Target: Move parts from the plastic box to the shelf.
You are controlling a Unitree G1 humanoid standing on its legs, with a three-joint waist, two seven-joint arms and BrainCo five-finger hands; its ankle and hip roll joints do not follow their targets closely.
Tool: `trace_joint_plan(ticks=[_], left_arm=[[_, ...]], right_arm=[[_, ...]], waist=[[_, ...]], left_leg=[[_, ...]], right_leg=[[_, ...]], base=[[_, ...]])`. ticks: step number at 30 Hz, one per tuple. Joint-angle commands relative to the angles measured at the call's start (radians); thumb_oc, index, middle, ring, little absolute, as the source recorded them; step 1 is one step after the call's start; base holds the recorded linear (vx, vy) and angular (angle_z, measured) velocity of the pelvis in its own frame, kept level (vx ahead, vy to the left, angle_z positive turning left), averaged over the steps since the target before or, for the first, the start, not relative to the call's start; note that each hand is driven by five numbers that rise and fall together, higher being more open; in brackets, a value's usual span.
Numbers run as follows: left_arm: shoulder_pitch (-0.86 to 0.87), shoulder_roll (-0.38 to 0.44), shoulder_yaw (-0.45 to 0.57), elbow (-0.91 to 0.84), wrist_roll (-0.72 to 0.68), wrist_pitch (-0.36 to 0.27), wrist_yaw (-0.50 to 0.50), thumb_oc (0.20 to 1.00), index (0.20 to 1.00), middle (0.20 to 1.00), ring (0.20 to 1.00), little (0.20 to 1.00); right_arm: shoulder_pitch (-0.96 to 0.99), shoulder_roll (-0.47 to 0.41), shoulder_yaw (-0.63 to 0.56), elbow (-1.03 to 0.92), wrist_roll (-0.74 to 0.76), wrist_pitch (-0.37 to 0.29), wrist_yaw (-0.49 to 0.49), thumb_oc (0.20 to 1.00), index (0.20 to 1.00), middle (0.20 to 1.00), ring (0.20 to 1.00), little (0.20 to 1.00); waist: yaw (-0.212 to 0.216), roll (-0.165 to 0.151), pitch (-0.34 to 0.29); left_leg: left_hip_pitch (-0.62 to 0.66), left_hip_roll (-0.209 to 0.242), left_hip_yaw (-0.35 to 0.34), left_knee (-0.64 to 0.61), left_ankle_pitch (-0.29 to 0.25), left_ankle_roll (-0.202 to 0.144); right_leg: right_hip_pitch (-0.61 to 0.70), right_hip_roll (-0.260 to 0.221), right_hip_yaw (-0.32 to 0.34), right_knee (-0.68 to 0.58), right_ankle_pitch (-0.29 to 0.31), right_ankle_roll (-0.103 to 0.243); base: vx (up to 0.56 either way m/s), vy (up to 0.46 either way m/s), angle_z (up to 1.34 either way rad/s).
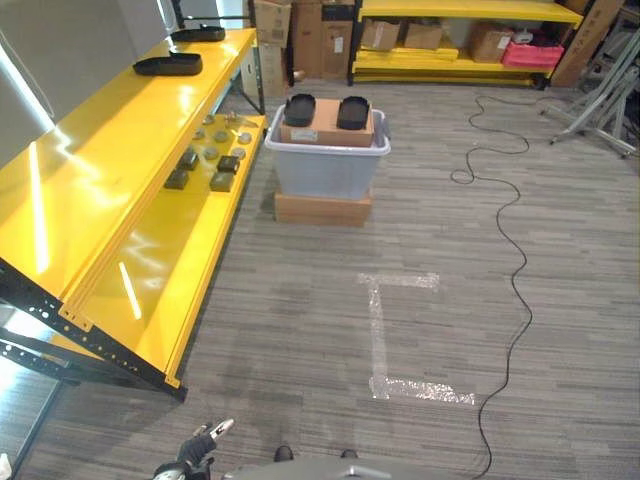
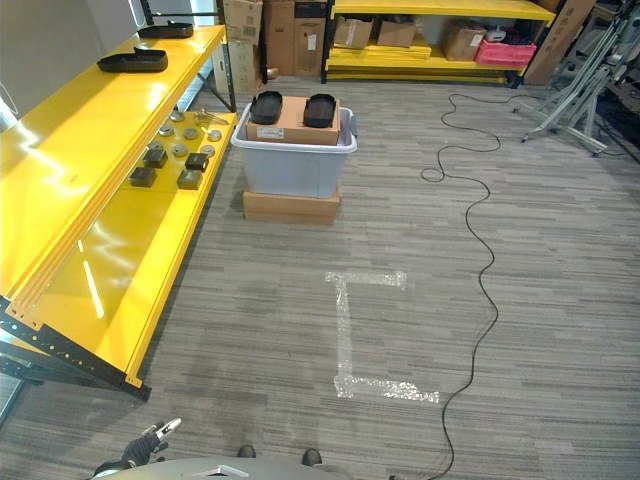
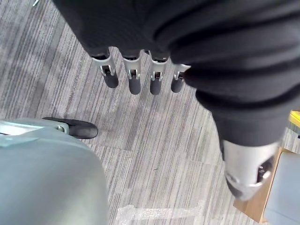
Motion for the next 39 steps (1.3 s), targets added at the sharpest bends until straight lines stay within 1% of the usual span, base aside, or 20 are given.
trace_joint_plan(ticks=[1,4,7,8,9,15,18,20,23,26,32,36,38,39], left_arm=[[-0.048,-0.007,-0.018,0.017,0.03,-0.015,-0.005,1.0,1.0,1.0,1.0,1.0],[-0.049,-0.008,-0.024,0.018,0.016,-0.029,0.016,1.0,1.0,1.0,1.0,1.0],[-0.05,-0.009,-0.021,0.02,0.017,-0.025,0.022,1.0,1.0,1.0,1.0,1.0],[-0.052,-0.01,-0.021,0.024,0.022,-0.001,0.039,1.0,1.0,1.0,1.0,1.0],[-0.052,-0.011,-0.021,0.028,0.019,0.008,0.041,1.0,1.0,1.0,1.0,1.0],[-0.055,-0.014,-0.011,0.045,0.028,0.038,0.072,1.0,1.0,1.0,1.0,1.0],[-0.058,-0.017,-0.008,0.057,0.041,0.076,0.132,1.0,1.0,1.0,1.0,1.0],[-0.062,-0.018,-0.005,0.067,0.045,0.101,0.138,1.0,1.0,1.0,1.0,1.0],[-0.065,-0.023,-0.006,0.081,0.071,0.114,0.162,1.0,1.0,1.0,1.0,1.0],[-0.07,-0.024,-0.005,0.091,0.079,0.127,0.172,1.0,1.0,1.0,1.0,1.0],[-0.076,-0.027,-0.014,0.094,0.099,0.153,0.182,1.0,1.0,1.0,1.0,1.0],[-0.077,-0.026,-0.019,0.093,0.102,0.155,0.172,1.0,1.0,1.0,1.0,1.0],[-0.078,-0.026,-0.024,0.089,0.104,0.14,0.143,1.0,1.0,1.0,1.0,1.0],[-0.079,-0.027,-0.028,0.084,0.104,0.143,0.139,1.0,1.0,1.0,1.0,1.0]], right_arm=[[-0.033,-0.03,0.014,0.067,0.003,-0.013,-0.012,1.0,1.0,1.0,1.0,1.0],[-0.034,-0.029,0.012,0.072,0.005,-0.011,-0.015,1.0,1.0,1.0,1.0,1.0],[-0.034,-0.027,0.01,0.079,0.0,-0.01,-0.017,1.0,1.0,1.0,1.0,1.0],[-0.036,-0.026,0.01,0.084,-0.002,-0.012,-0.018,1.0,1.0,1.0,1.0,1.0],[-0.036,-0.025,0.011,0.086,-0.001,-0.012,-0.019,1.0,1.0,1.0,1.0,1.0],[-0.039,-0.023,0.01,0.093,0.007,-0.002,-0.019,1.0,1.0,1.0,1.0,1.0],[-0.039,-0.02,0.012,0.093,0.007,0.005,-0.025,1.0,1.0,1.0,1.0,1.0],[-0.041,-0.018,0.015,0.095,0.006,0.014,-0.024,1.0,1.0,1.0,1.0,1.0],[-0.043,-0.015,0.018,0.096,0.012,0.03,-0.02,1.0,1.0,1.0,1.0,1.0],[-0.045,-0.013,0.019,0.101,0.027,0.055,-0.009,1.0,1.0,1.0,1.0,1.0],[-0.048,-0.01,0.02,0.108,0.036,0.078,-0.004,1.0,1.0,1.0,1.0,1.0],[-0.05,-0.01,0.02,0.109,0.036,0.075,-0.008,1.0,1.0,1.0,1.0,1.0],[-0.051,-0.011,0.02,0.107,0.033,0.066,0.002,1.0,1.0,1.0,1.0,1.0],[-0.051,-0.012,0.02,0.104,0.028,0.06,0.008,1.0,1.0,1.0,1.0,1.0]], waist=[[0.01,-0.01,-0.007],[0.008,-0.009,-0.01],[0.008,-0.009,-0.012],[0.009,-0.01,-0.015],[0.01,-0.01,-0.015],[0.009,-0.009,-0.021],[0.008,-0.009,-0.024],[0.007,-0.009,-0.025],[0.006,-0.01,-0.027],[0.004,-0.01,-0.029],[0.003,-0.01,-0.032],[0.004,-0.011,-0.033],[0.003,-0.011,-0.034],[0.003,-0.011,-0.033]], left_leg=[[-0.026,-0.035,-0.006,0.02,-0.064,-0.001],[-0.022,-0.034,-0.001,0.017,-0.065,-0.002],[-0.021,-0.033,0.0,0.015,-0.064,-0.002],[-0.02,-0.034,-0.001,0.014,-0.064,-0.002],[-0.019,-0.034,-0.002,0.015,-0.064,-0.002],[-0.015,-0.034,0.0,0.014,-0.064,-0.002],[-0.014,-0.035,0.0,0.014,-0.064,-0.002],[-0.013,-0.034,0.001,0.015,-0.064,-0.003],[-0.011,-0.034,0.002,0.014,-0.063,-0.003],[-0.007,-0.032,0.005,0.012,-0.063,-0.005],[-0.005,-0.03,0.011,0.014,-0.063,-0.006],[-0.004,-0.028,0.013,0.013,-0.063,-0.007],[-0.005,-0.028,0.014,0.013,-0.062,-0.007],[-0.006,-0.028,0.015,0.013,-0.063,-0.007]], right_leg=[[-0.005,-0.011,-0.027,0.019,-0.018,0.066],[-0.002,-0.011,-0.027,0.016,-0.018,0.067],[-0.001,-0.012,-0.029,0.014,-0.016,0.067],[0.001,-0.012,-0.028,0.012,-0.016,0.067],[0.001,-0.012,-0.029,0.011,-0.016,0.067],[0.006,-0.013,-0.03,0.008,-0.014,0.067],[0.008,-0.013,-0.03,0.008,-0.014,0.067],[0.008,-0.013,-0.03,0.009,-0.014,0.067],[0.011,-0.013,-0.031,0.009,-0.014,0.066],[0.013,-0.013,-0.031,0.007,-0.014,0.066],[0.015,-0.013,-0.031,0.007,-0.014,0.066],[0.016,-0.013,-0.032,0.007,-0.013,0.066],[0.014,-0.012,-0.03,0.007,-0.013,0.066],[0.014,-0.012,-0.03,0.006,-0.013,0.066]], base=[[0.0,0.0,0.0],[0.0,0.0,0.0],[0.0,0.0,0.0],[0.0,0.0,0.0],[0.0,0.0,0.0],[0.0,0.0,0.0],[0.0,0.0,0.0],[0.0,0.0,0.0],[0.0,0.0,0.0],[0.0,0.0,0.0],[0.0,0.0,0.0],[0.0,0.0,0.0],[0.0,0.0,0.0],[0.0,0.0,0.0]])
